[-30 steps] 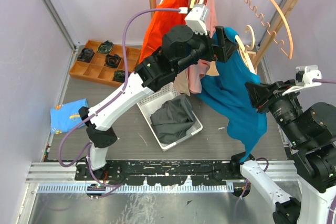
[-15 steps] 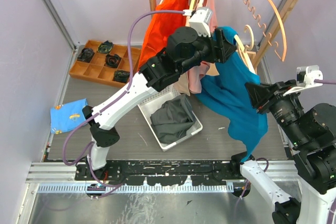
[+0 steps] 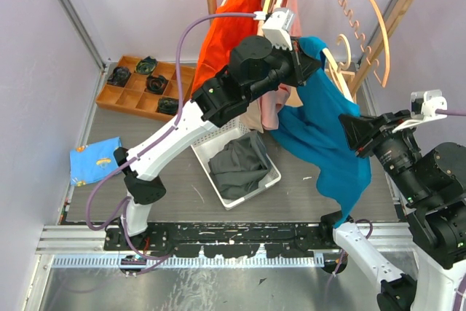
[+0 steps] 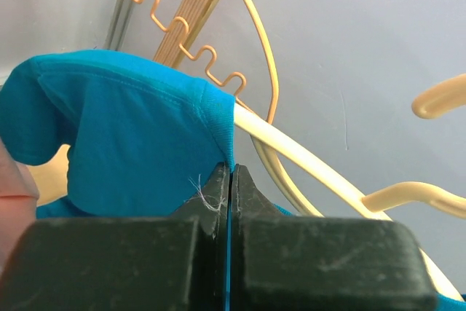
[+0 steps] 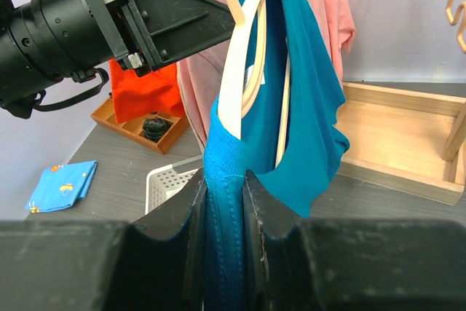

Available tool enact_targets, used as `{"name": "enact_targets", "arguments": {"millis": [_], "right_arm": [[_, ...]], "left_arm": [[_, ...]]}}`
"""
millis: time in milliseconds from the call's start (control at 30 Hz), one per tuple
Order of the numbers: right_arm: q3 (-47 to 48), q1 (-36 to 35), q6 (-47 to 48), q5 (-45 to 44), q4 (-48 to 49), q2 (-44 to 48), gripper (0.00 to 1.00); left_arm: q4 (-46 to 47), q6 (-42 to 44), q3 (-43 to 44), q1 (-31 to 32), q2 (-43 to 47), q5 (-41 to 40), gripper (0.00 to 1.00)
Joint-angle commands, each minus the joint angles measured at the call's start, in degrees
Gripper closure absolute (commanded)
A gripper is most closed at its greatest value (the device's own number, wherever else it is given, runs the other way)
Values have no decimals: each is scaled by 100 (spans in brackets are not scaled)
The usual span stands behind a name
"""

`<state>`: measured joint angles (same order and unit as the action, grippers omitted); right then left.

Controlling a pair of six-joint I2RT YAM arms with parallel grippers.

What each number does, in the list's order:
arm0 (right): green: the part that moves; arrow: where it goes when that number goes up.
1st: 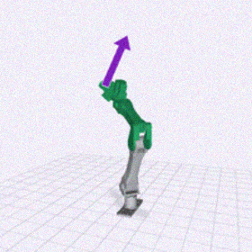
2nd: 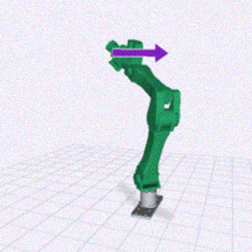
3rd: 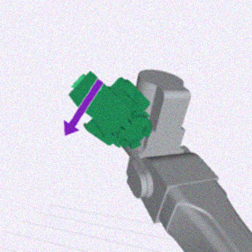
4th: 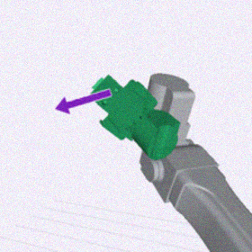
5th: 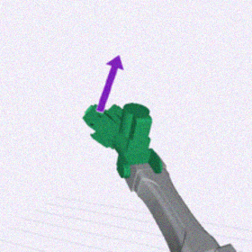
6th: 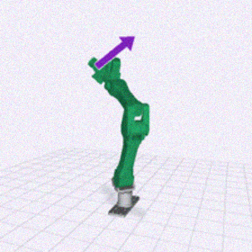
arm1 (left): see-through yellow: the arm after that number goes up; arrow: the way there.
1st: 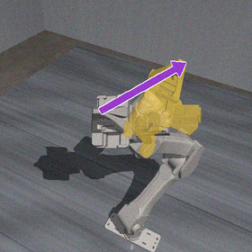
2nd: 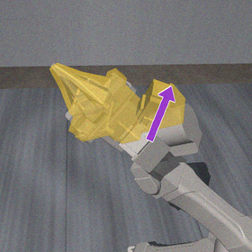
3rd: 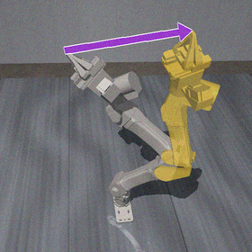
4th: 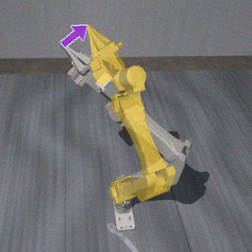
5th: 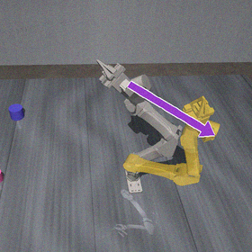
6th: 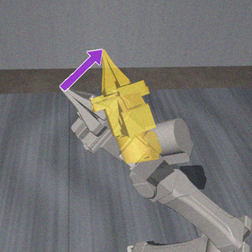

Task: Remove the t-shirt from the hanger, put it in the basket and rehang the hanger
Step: Pick up the hanger from the clothesline.

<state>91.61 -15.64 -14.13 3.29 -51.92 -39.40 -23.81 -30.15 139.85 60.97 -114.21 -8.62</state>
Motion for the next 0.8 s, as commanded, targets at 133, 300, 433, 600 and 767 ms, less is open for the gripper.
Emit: {"name": "enact_targets", "arguments": {"millis": [133, 300, 433, 600, 767], "right_arm": [[-129, 18, -99, -323, 824, 5, 99], [-139, 20, -97, -584, 929, -33, 99], [-183, 23, -144, -691, 921, -30, 99], [-340, 24, -213, -799, 1029, 119, 99], [-403, 18, -175, -802, 1081, 240, 99]], "left_arm": [[17, -69, 285, 64, -1, 354, 100], [-13, -63, 340, 177, 56, 729, 100], [-25, -65, 415, 319, 38, 1099, 100], [-326, -72, 729, 461, -98, 1370, 100], [-556, 45, 597, 503, 37, 1146, 87]]}}
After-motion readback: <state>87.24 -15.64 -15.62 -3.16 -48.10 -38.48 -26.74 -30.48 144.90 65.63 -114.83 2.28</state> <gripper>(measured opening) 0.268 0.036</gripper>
